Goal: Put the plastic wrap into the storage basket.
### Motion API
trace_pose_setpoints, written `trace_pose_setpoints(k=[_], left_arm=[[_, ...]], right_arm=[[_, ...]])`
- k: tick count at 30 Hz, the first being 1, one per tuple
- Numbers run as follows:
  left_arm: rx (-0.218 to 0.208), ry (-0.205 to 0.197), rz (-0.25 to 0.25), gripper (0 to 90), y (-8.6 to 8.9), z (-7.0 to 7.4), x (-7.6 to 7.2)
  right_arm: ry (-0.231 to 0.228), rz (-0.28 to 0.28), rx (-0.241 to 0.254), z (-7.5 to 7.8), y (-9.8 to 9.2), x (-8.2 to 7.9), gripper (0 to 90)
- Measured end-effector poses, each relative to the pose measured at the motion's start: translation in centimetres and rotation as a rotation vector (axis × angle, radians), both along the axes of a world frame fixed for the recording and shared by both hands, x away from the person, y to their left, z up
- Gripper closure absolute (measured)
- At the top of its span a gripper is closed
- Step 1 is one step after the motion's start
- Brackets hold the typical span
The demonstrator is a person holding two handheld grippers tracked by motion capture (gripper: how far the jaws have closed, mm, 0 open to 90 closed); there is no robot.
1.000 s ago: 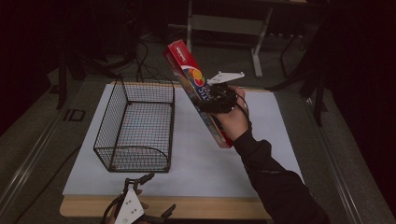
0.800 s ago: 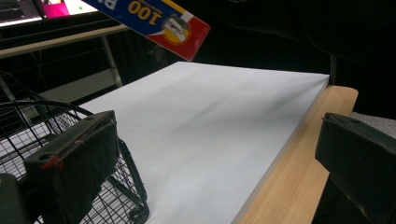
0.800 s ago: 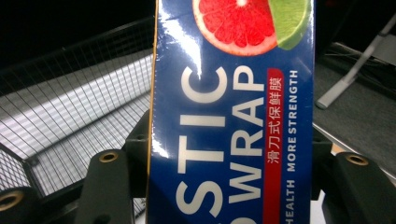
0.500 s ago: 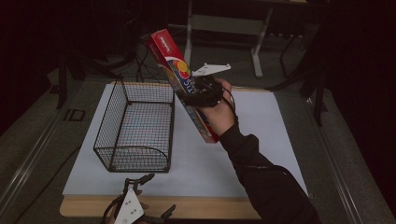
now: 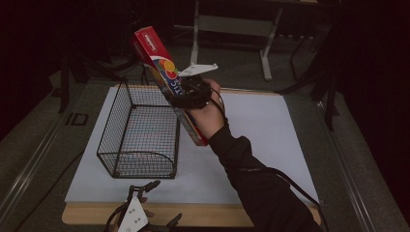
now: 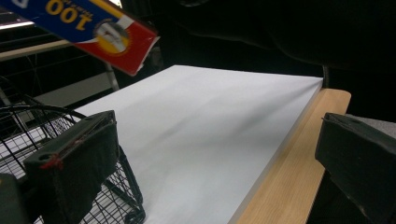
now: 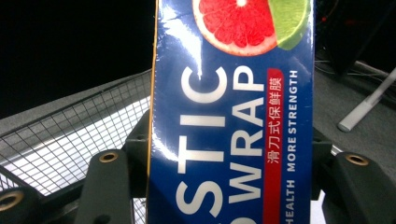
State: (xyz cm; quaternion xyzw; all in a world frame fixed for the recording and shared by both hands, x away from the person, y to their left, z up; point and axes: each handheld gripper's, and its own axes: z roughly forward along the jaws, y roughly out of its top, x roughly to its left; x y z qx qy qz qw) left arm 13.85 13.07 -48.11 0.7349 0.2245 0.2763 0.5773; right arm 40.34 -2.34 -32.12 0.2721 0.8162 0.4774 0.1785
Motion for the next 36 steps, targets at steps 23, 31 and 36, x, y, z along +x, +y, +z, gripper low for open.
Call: trace_pose_setpoints(k=[23,31,36], left_arm=[[-0.019,0.0,0.006,0.2,0.3,0.1,-0.2],[-0.018,-0.005,0.006,0.2,0.3,0.1,-0.2],[-0.013,-0.004,0.005,0.2,0.2,0.1,-0.2]], right_arm=[[0.053,0.044,0.055,-1.3,7.4,0.9,40.4],[0.099,-0.002,0.09,-4.1,9.6,1.3,40.4],[0.13,-0.018,0.045,-6.5,10.6,1.3,40.4]])
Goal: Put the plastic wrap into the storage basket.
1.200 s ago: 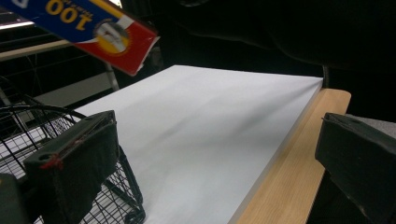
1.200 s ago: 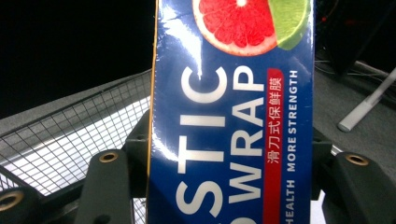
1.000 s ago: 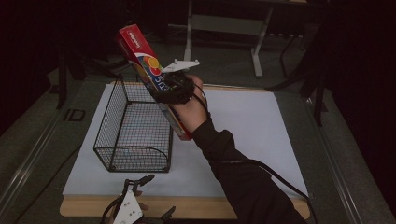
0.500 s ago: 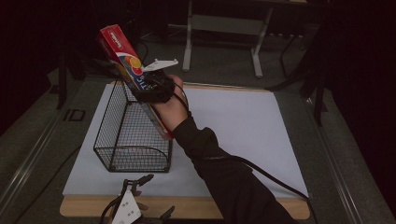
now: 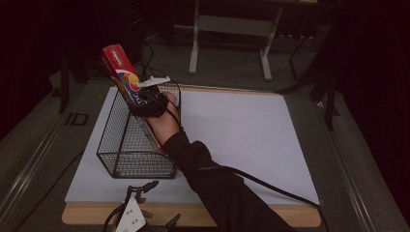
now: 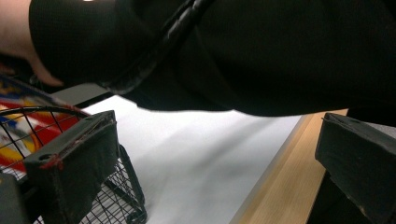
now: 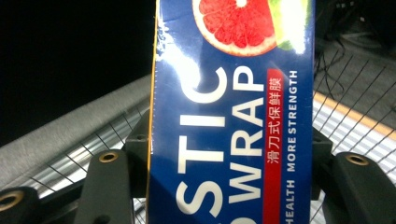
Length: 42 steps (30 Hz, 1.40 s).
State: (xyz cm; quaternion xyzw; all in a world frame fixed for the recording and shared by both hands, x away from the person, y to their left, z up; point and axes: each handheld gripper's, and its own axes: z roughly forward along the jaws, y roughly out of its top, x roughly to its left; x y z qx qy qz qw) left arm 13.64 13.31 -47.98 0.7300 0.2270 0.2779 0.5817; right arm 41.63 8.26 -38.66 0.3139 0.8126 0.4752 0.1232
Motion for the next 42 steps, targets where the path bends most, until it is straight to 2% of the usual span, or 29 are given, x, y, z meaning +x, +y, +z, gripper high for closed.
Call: trace_pose_setpoints(k=[2,7,9,17,18,25,29,36,39,42], left_arm=[[0.0,-0.001,-0.001,0.1,0.0,0.0,0.0],[0.0,0.002,-0.003,0.2,0.0,0.0,0.0],[0.002,0.001,-0.003,0.2,0.0,0.0,0.0],[0.0,-0.003,-0.004,0.2,0.0,0.0,-0.1],[0.002,-0.003,-0.004,0.1,0.0,0.0,-0.1],[0.003,-0.001,-0.005,0.2,0.0,0.0,-0.1],[0.005,0.0,-0.005,0.2,0.0,0.0,-0.1],[0.006,0.0,-0.006,0.1,0.0,0.0,-0.2],[0.006,0.001,-0.008,0.2,0.0,0.0,-0.1],[0.012,0.002,-0.008,0.2,-0.1,-0.1,-0.1]], right_arm=[[0.031,0.001,0.007,-0.7,0.2,0.1,40.3],[0.045,0.01,-0.018,-1.7,1.0,-0.1,40.3],[0.031,0.004,-0.069,-2.1,1.6,-0.4,40.3],[0.049,0.02,-0.152,-3.1,2.2,-0.2,40.0],[0.07,0.017,-0.15,-3.3,2.2,-0.1,40.0],[0.082,0.037,-0.174,-3.6,2.6,-0.1,39.8],[0.096,0.033,-0.171,-3.7,2.5,0.0,39.7],[0.092,0.038,-0.172,-3.8,2.4,0.0,39.3],[0.122,0.037,-0.167,-4.1,2.1,0.1,39.1],[0.12,0.032,-0.179,-4.6,1.8,0.1,38.4]])
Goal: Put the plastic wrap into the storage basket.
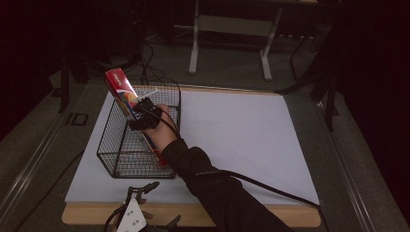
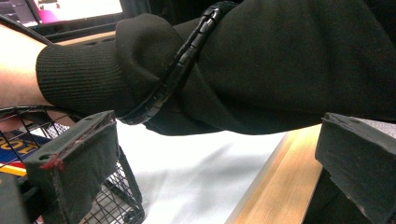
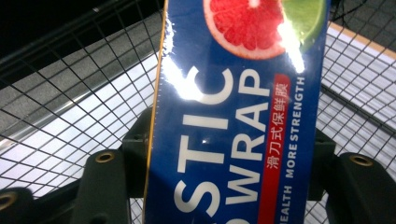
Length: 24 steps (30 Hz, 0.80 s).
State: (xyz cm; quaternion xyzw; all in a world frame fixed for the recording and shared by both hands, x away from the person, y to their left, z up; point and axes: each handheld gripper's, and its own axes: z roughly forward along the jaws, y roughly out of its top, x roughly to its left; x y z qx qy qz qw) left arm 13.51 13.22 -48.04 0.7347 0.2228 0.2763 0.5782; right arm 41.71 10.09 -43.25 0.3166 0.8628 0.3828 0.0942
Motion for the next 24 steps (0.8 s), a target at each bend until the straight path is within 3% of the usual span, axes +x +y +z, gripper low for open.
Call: trace_pose_setpoints(k=[10,12,14,24], left_arm=[[0.002,0.003,-0.001,0.2,0.0,0.0,0.0],[0.002,0.003,-0.002,0.1,0.0,0.0,0.0],[0.001,0.003,-0.003,0.1,0.0,0.0,0.0],[0.001,0.007,-0.004,0.1,-0.1,0.0,0.1]], right_arm=[[-0.015,-0.005,-0.038,-0.1,0.0,-0.3,36.7],[0.007,0.004,-0.057,-0.5,0.0,-0.1,36.3],[0.014,0.004,-0.039,-1.0,-0.3,-0.1,36.5],[0.018,0.026,-0.061,-0.9,-0.4,0.1,33.2]])
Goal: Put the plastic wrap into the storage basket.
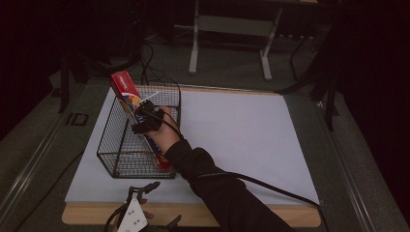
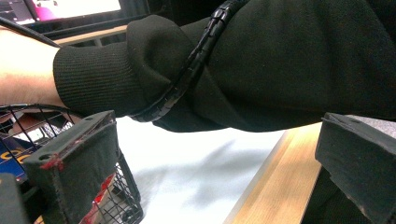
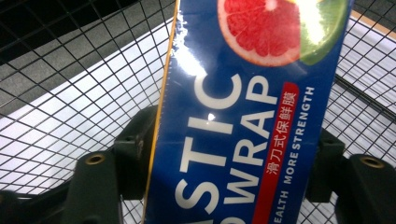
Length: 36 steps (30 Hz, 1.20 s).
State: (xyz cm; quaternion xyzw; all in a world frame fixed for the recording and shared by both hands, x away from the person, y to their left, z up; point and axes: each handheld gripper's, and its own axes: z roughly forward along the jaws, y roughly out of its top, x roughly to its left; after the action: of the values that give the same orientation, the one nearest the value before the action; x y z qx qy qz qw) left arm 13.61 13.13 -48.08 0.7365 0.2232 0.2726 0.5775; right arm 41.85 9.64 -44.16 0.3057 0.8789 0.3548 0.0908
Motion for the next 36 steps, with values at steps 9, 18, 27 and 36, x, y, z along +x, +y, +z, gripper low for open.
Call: trace_pose_setpoints(k=[9,18,27,36], left_arm=[[0.007,0.003,-0.006,0.1,-0.1,0.0,0.0],[0.015,0.006,-0.013,0.2,-0.2,-0.1,0.1],[0.016,0.007,-0.016,0.1,-0.2,-0.1,0.1],[0.019,0.01,-0.016,0.2,-0.3,-0.1,0.1]], right_arm=[[-0.01,-0.028,-0.025,-0.1,-0.4,0.3,31.5],[0.028,-0.091,-0.046,-1.4,-1.1,1.2,31.2],[0.039,-0.093,-0.059,-1.6,-0.7,1.2,31.6],[0.051,-0.072,-0.027,-0.7,-1.2,1.3,29.7]])
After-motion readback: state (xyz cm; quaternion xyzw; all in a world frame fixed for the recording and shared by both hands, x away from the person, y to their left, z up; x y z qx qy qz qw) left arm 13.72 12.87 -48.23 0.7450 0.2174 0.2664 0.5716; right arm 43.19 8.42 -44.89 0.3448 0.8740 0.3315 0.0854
